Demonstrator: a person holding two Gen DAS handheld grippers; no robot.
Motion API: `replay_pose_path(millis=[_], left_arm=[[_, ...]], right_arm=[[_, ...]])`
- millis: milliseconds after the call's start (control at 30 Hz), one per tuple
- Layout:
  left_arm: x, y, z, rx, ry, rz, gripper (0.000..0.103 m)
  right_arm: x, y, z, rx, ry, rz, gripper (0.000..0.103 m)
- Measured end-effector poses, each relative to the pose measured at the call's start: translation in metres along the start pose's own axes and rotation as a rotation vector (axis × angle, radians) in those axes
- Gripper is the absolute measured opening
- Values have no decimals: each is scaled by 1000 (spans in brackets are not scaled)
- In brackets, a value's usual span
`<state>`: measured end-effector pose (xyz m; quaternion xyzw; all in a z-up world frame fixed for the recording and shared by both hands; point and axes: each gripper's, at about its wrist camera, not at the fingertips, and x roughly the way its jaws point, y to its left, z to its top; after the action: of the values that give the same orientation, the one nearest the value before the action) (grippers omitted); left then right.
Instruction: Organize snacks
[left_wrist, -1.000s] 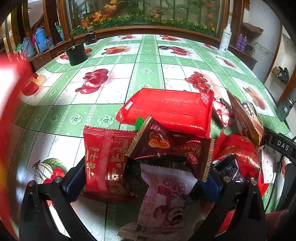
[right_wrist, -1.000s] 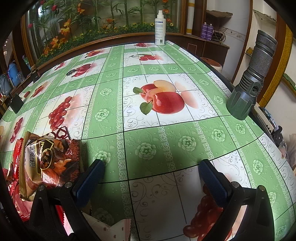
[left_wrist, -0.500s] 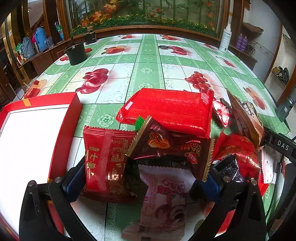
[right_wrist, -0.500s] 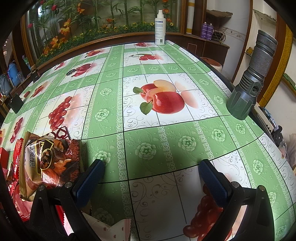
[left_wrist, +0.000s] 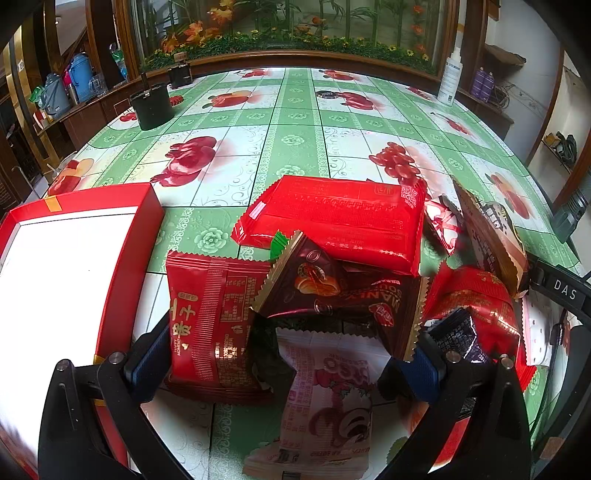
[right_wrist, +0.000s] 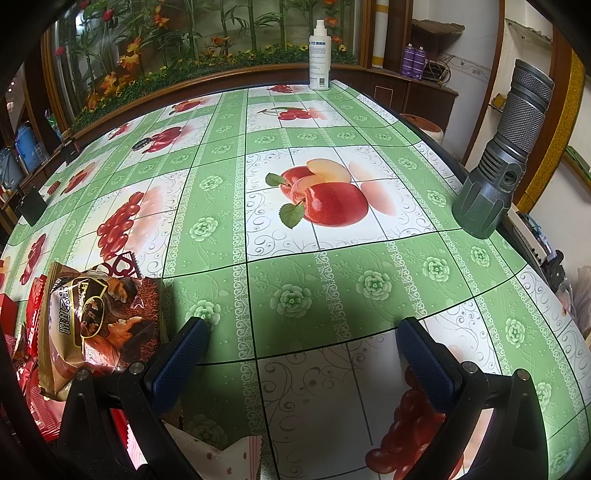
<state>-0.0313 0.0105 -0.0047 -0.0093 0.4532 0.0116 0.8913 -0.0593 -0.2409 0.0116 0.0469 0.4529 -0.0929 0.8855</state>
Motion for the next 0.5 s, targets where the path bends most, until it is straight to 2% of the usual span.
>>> replay_pose_path(millis=[167, 300, 500], left_arm=[[0, 1, 0, 0, -1, 9, 103], [-4, -7, -3, 25, -16, 51, 103], [-3, -3, -3, 9, -6, 25, 103]], right_arm=[[0, 0, 0, 0, 0, 0, 103], [0, 0, 0, 0, 0, 0, 103], [0, 0, 0, 0, 0, 0, 103]])
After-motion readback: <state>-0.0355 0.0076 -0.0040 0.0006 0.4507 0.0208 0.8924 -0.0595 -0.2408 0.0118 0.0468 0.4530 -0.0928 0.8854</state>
